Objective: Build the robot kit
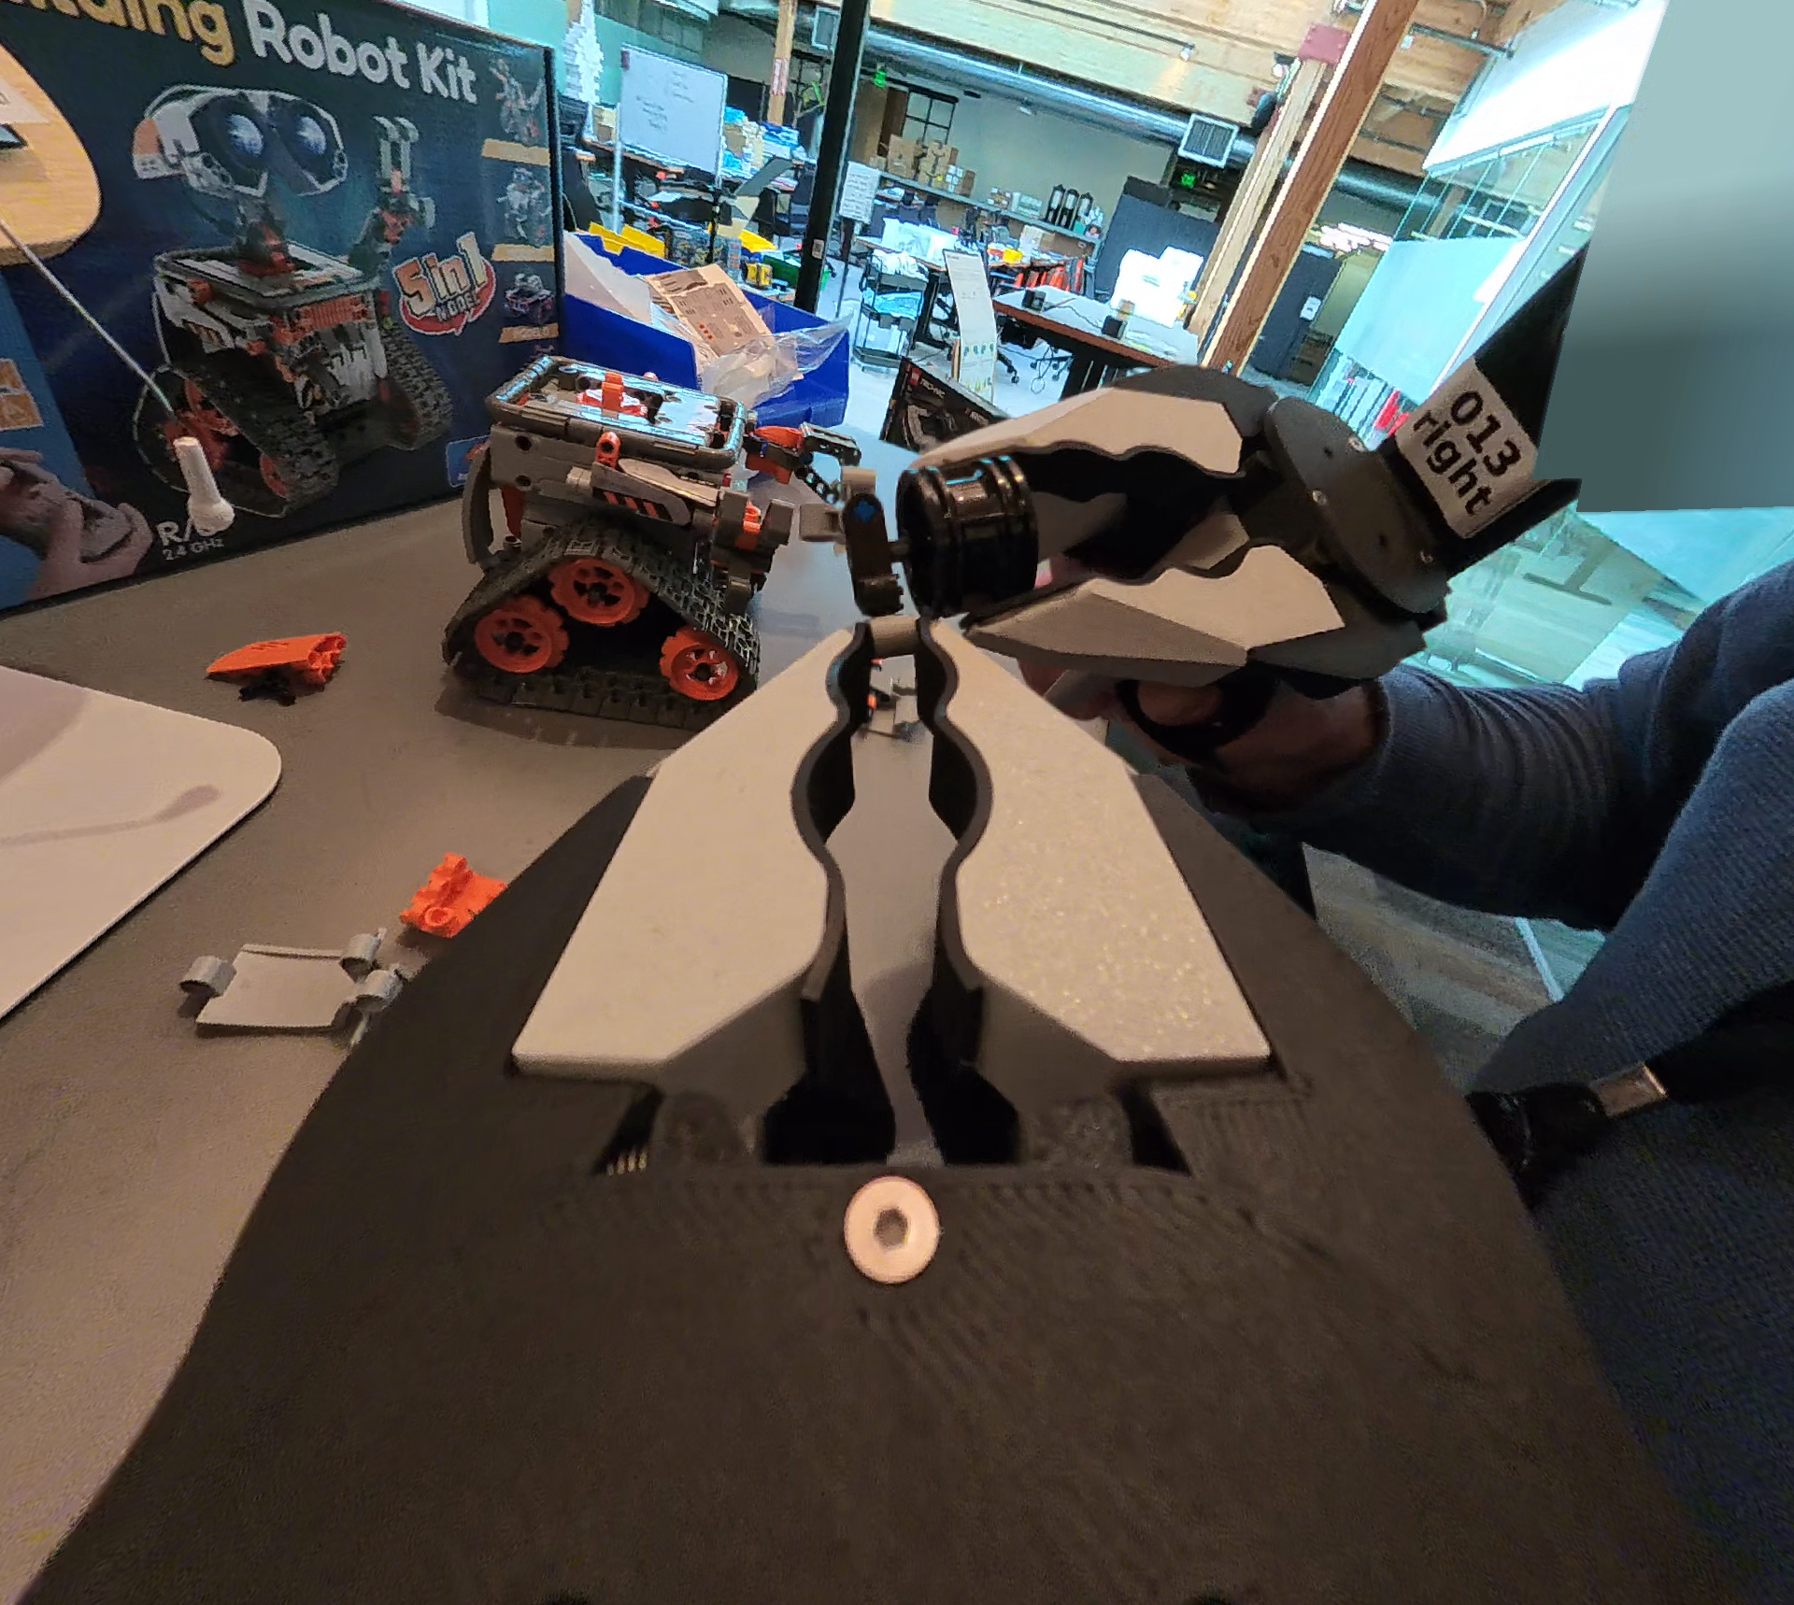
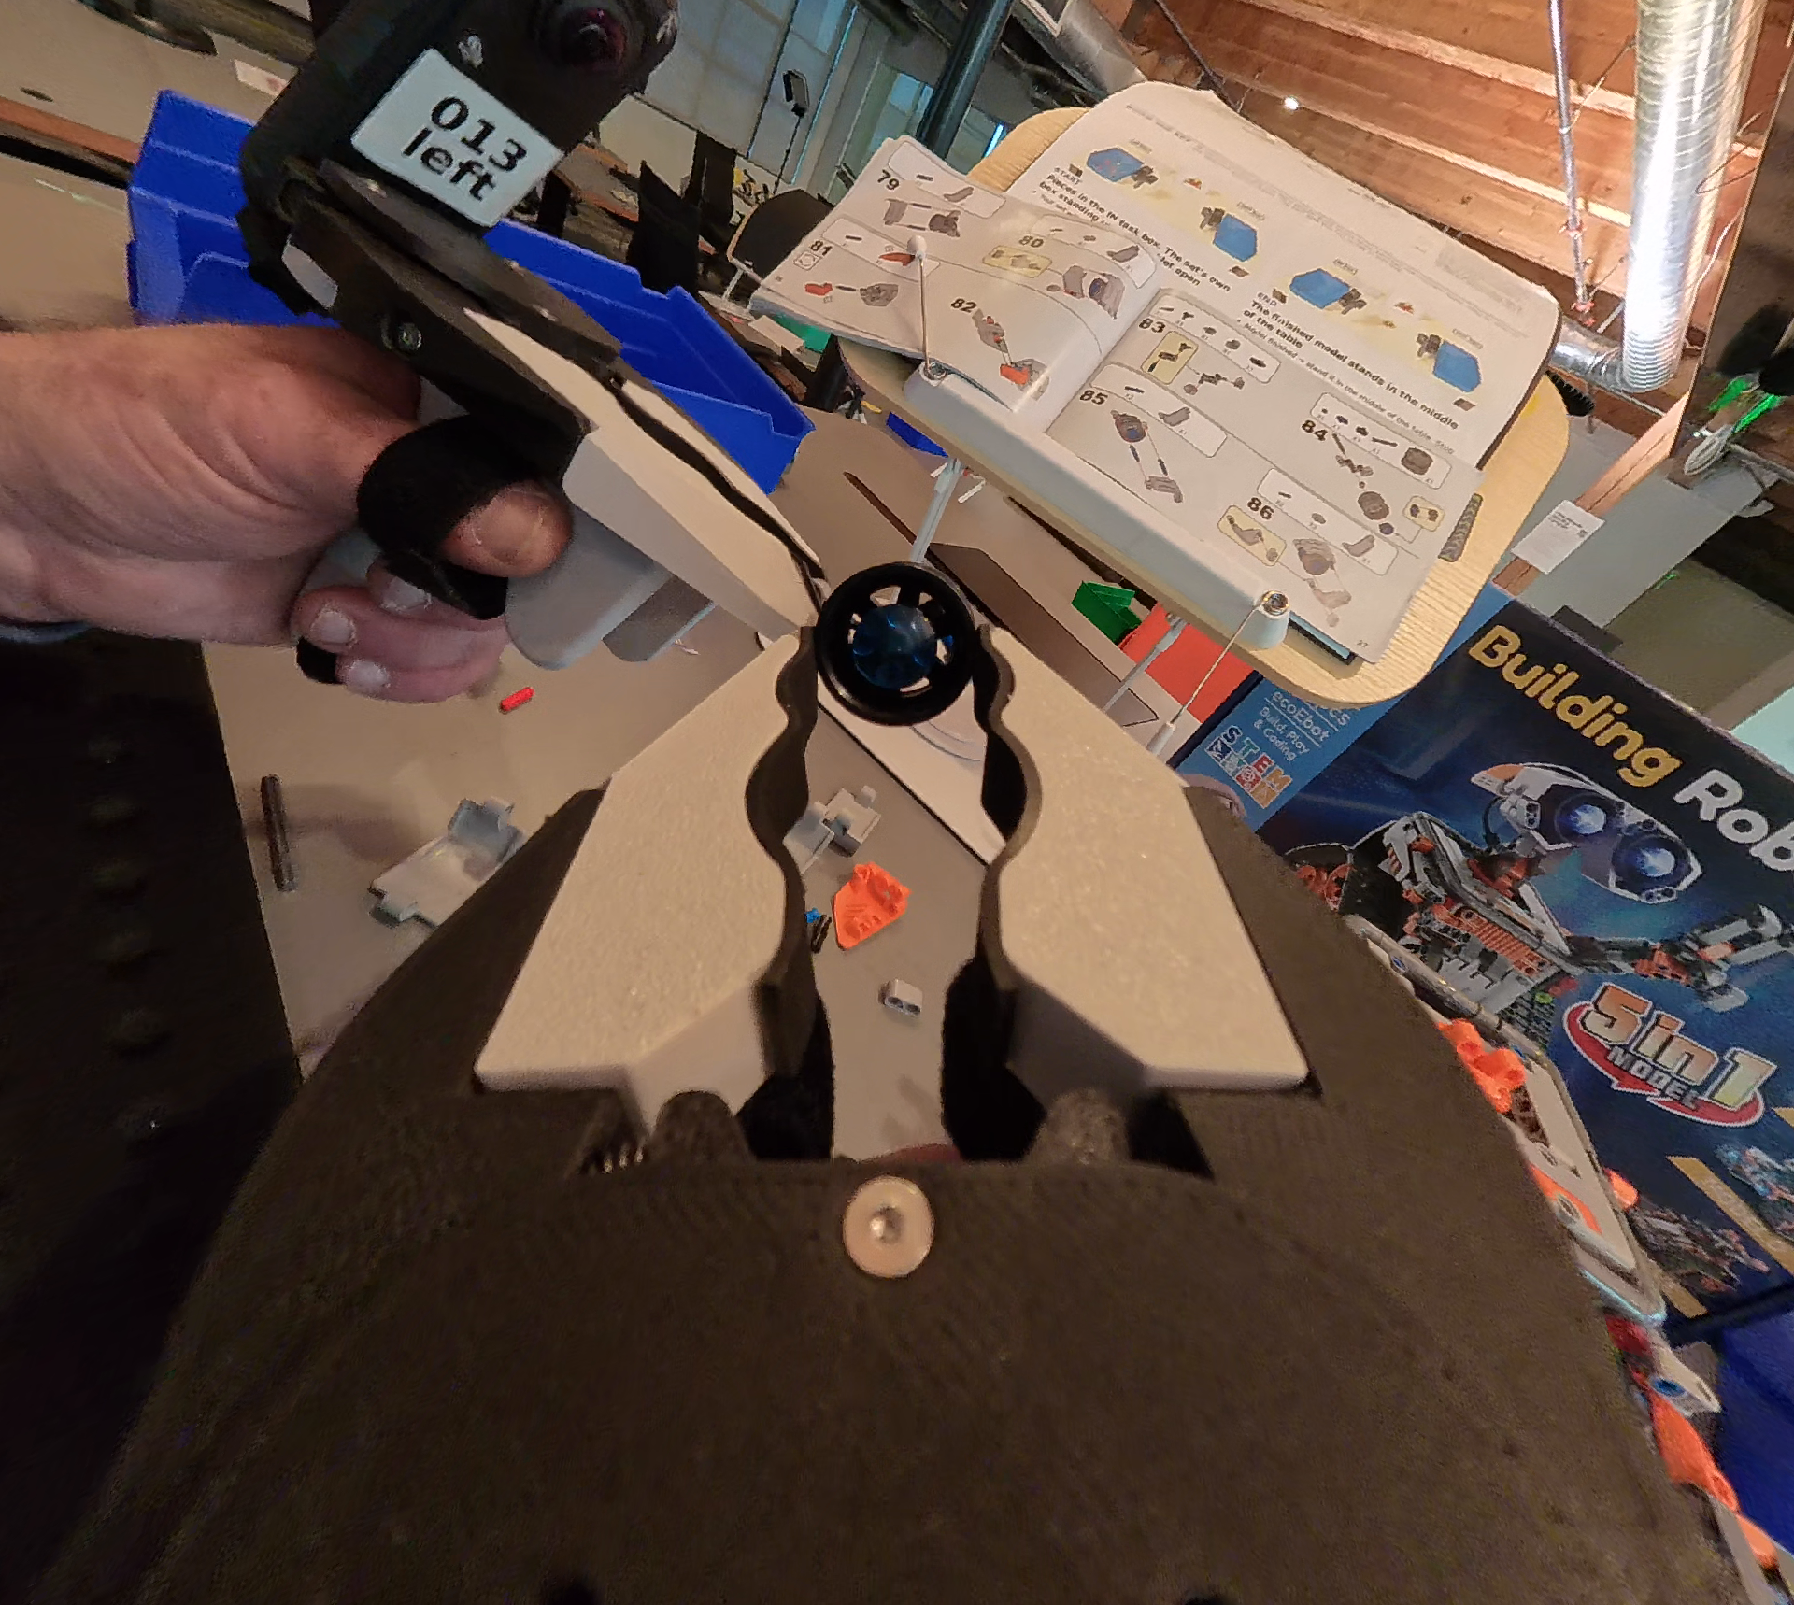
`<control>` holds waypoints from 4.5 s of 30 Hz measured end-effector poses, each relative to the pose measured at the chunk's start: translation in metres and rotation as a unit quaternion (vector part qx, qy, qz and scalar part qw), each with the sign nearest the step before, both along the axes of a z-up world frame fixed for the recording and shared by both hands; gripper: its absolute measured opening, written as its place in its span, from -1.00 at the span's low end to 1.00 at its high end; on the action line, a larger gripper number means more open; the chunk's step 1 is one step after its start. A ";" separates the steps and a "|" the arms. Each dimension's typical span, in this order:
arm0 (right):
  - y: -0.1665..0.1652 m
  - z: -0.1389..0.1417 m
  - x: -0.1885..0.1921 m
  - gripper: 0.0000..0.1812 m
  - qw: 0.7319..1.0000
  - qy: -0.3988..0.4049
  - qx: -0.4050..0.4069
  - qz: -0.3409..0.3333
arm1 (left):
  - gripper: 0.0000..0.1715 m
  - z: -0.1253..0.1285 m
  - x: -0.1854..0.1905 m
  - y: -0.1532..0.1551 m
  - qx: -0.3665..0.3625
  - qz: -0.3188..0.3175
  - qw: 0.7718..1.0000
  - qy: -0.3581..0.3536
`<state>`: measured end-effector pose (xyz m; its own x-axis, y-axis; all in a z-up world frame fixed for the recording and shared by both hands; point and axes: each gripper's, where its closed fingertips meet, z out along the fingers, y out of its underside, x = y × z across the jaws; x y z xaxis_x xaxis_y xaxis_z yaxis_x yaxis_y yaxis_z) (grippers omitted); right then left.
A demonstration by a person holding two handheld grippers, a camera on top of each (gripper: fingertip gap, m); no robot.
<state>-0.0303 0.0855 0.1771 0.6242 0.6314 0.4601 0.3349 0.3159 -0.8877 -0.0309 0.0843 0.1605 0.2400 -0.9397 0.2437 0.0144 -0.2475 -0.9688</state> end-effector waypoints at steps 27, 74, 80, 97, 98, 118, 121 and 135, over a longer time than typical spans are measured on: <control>-0.042 -0.073 0.016 -0.81 0.943 -0.247 -0.093 0.204 | -0.94 -0.049 0.004 -0.041 0.212 -0.250 0.884 0.332; -0.051 -0.158 0.028 -0.70 0.912 -0.265 -0.300 0.093 | -0.72 -0.148 0.013 -0.047 0.020 -0.075 0.907 0.413; -0.045 -0.138 0.036 -0.69 0.903 -0.189 -0.358 0.142 | -0.73 -0.147 0.006 -0.045 0.111 -0.127 0.883 0.437; -0.053 -0.163 0.026 -1.00 0.876 -0.226 -0.381 0.189 | -0.72 -0.148 0.005 -0.047 0.173 -0.165 0.861 0.449; -0.054 -0.163 0.027 -1.00 0.875 -0.227 -0.383 0.190 | -0.72 -0.149 0.004 -0.047 0.171 -0.167 0.860 0.451; -0.054 -0.162 0.022 -0.98 0.855 -0.211 -0.412 0.232 | -0.74 -0.150 0.002 -0.047 0.192 -0.189 0.851 0.451; -0.053 -0.161 0.021 -1.00 0.860 -0.196 -0.413 0.228 | -0.66 -0.150 0.001 -0.045 0.176 -0.179 0.858 0.448; -0.049 -0.161 0.014 -1.00 0.869 -0.167 -0.418 0.206 | -0.46 -0.145 0.005 -0.049 0.052 -0.094 0.900 0.422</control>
<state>-0.0167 0.0366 0.0160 0.1857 0.9703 -0.1554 0.6298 -0.2389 -0.7391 -0.0259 0.0357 0.0157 0.1329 -0.9903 -0.0415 -0.7703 -0.0768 -0.6331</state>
